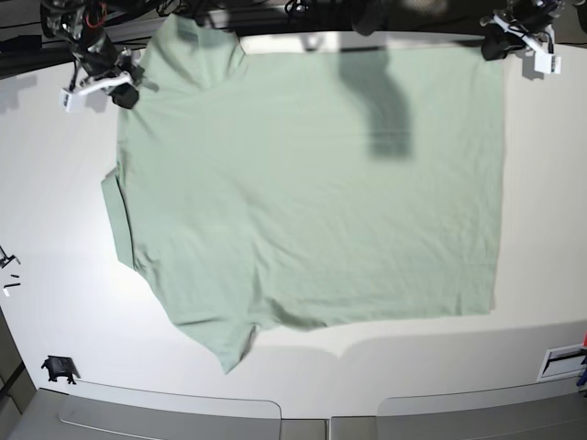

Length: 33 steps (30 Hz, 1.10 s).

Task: Fold the T-shirt properly
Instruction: 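Grasp the collar-side edge with both grippers and pull it taut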

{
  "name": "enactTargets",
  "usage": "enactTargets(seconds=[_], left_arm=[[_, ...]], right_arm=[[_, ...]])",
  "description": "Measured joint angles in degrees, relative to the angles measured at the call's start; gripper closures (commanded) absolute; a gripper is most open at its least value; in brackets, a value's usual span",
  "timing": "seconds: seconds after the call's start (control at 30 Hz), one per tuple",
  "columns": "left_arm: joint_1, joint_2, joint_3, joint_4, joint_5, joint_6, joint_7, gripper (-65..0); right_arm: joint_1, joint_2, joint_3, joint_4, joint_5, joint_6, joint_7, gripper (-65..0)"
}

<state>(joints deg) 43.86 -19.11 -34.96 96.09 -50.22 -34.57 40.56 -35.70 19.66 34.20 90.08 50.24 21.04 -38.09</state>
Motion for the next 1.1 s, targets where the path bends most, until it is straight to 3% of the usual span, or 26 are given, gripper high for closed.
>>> enactTargets(seconds=[0.13, 0.23, 0.43, 0.8, 1.1], left_arm=[[2.1, 0.1, -3.2, 0.8, -1.0, -0.2, 0.1, 0.0], [2.6, 0.0, -5.5, 0.8, -4.0, -0.2, 0.3, 0.0], [-2.5, 0.3, -5.6, 0.8, -4.9, -0.1, -0.1, 0.0], [-14.1, 0.2, -5.6, 0.7, -2.6, 0.0, 0.0, 0.0], [-17.5, 0.2, -4.3, 0.6, 1.0, 0.1, -2.0, 0.0]], right_arm=[[-4.2, 0.0, 4.2, 3.3, 4.3, 0.0, -2.4, 0.0], [-5.7, -0.2, 6.8, 4.9, 7.6, 2.2, -2.8, 0.0], [-2.5, -0.1, 6.2, 5.6, 9.7, 3.6, -2.1, 0.0], [11.8, -0.1, -6.5, 5.7, -8.8, 3.2, 3.6, 0.0], [15.4, -0.1, -9.8, 5.6, -17.6, -1.5, 6.2, 0.0]])
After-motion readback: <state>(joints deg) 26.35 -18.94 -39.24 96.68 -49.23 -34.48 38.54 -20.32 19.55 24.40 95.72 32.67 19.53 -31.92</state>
